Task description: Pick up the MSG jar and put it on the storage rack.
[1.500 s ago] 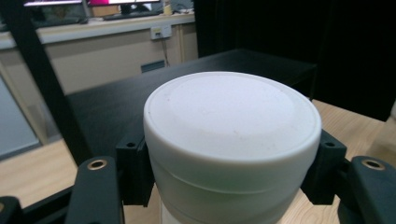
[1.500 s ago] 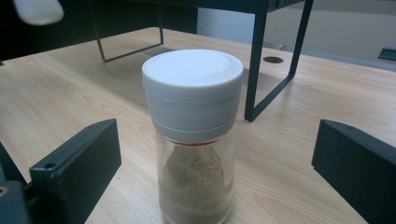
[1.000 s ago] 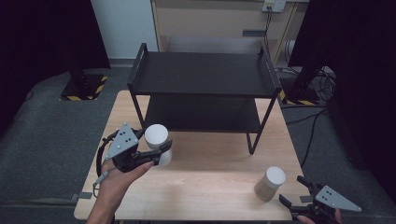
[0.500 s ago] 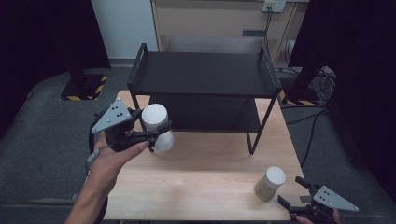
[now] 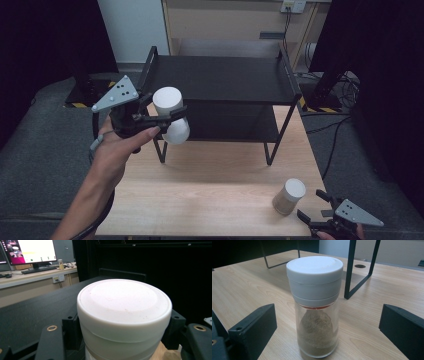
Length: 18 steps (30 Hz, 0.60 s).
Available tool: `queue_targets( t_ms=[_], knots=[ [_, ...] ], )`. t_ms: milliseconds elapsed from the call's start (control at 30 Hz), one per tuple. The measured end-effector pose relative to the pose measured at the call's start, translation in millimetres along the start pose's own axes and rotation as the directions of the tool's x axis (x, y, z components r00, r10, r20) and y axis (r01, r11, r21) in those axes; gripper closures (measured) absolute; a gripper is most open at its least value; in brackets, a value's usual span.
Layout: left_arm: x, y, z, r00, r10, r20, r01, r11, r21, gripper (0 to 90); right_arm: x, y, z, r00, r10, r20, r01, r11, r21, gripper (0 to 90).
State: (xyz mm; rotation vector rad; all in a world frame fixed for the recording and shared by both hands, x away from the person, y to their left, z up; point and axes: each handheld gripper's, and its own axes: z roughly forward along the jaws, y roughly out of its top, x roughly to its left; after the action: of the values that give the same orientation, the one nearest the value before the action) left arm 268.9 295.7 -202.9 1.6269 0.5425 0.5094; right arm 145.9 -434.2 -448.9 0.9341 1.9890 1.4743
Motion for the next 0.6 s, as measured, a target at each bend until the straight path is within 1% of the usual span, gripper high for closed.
queue_targets(
  t_ms=[300,500,567,600],
  knots=[
    [6.8,31.9,12.9,0.9999,0.016,0.007,-0.016,0.9997,-0.021,33.3,-0.9,-0.9,1.9,0.9999,0.008,-0.007,-0.008,1.000,0.005,2.0],
    [13.8,47.2,24.3,0.9998,0.017,0.005,-0.017,0.9995,-0.028,33.2,-1.5,-0.8,0.4,1.0000,0.007,-0.003,-0.007,1.000,0.007,2.2],
    [16.9,54.4,30.9,0.9996,0.027,0.005,-0.027,0.9993,-0.024,33.3,-1.6,-1.1,-0.3,1.0000,0.010,-0.001,-0.010,1.000,0.007,2.2],
    [16.9,54.4,30.9,0.9996,0.027,0.005,-0.027,0.9993,-0.024,33.2,-1.6,-1.1,-0.3,1.0000,0.010,-0.001,-0.010,1.000,0.007,2.2]
  ],
)
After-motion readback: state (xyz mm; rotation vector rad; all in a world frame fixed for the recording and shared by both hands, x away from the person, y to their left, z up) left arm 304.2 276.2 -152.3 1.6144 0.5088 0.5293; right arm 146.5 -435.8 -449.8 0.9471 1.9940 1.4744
